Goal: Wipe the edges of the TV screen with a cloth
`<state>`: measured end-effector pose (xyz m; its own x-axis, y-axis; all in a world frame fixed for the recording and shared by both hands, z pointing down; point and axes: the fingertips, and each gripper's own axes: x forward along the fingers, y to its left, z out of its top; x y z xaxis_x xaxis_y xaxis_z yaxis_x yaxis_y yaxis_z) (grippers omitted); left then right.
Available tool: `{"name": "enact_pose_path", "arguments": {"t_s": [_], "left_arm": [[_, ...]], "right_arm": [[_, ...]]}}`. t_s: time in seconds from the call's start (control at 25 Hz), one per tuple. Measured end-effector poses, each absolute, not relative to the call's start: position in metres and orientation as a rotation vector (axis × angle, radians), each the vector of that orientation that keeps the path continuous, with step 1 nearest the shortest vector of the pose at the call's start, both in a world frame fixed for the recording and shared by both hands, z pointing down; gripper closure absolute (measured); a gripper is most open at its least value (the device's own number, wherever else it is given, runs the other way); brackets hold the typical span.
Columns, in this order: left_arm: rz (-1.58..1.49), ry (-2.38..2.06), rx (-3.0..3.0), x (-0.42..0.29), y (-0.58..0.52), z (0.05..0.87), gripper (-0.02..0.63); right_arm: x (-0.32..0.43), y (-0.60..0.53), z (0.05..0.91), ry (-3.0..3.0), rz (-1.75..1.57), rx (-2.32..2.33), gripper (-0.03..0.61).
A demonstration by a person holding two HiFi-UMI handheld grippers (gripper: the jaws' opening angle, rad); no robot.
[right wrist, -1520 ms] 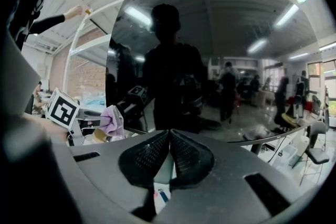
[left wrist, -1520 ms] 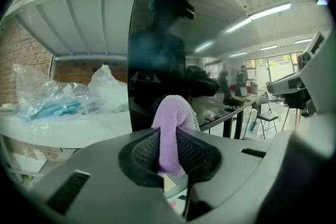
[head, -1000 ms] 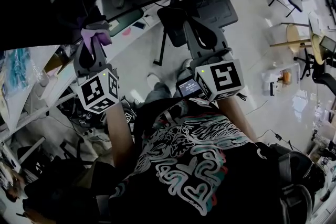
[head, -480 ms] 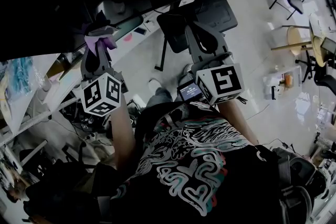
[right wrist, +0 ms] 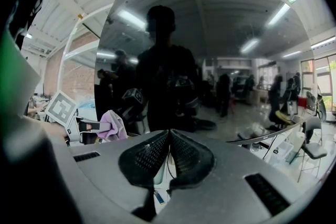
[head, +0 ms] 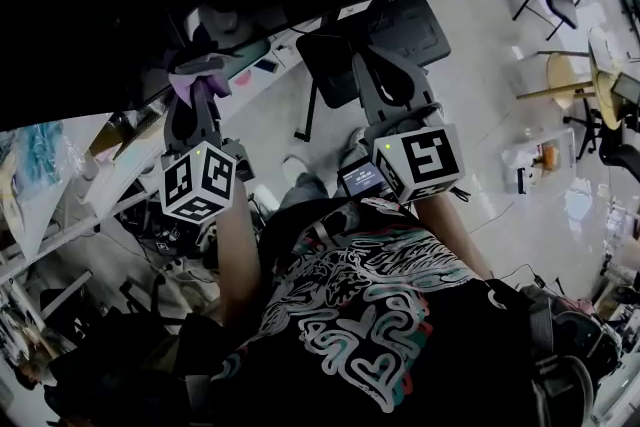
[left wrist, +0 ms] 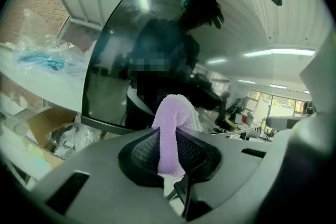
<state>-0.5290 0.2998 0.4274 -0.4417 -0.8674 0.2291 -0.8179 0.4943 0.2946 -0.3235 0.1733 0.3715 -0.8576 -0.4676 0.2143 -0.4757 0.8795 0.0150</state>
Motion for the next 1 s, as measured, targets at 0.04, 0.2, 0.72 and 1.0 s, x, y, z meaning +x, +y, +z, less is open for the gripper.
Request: {"name": "enact_pose_path", "arguments": {"t_s": [0.04, 0.2, 0.72, 1.0], "left_arm": [[-0.208, -2.389, 1.411, -0.528, 0.298, 0.428, 0.559], [-0.256, -2.360, 1.412, -0.521, 0.291, 0.429, 0.558], [-0.280, -2.290, 1.467, -0.500, 0.266, 0.428, 0.558], [-0.288, -2.253, 1.502, -0.486, 0.253, 0.426, 0.559]], "right_arm": [[-0.323, 0.172, 0.372, -2.838, 0.059, 0.720, 0.548], [-0.320, 0.168, 0.371, -2.842, 0.065, 0.725, 0.548], [-0.308, 0.151, 0.368, -2.844, 0.083, 0.776, 0.548], [-0.300, 0.144, 0.366, -2.842, 0.089, 0.802, 0.548]]}}
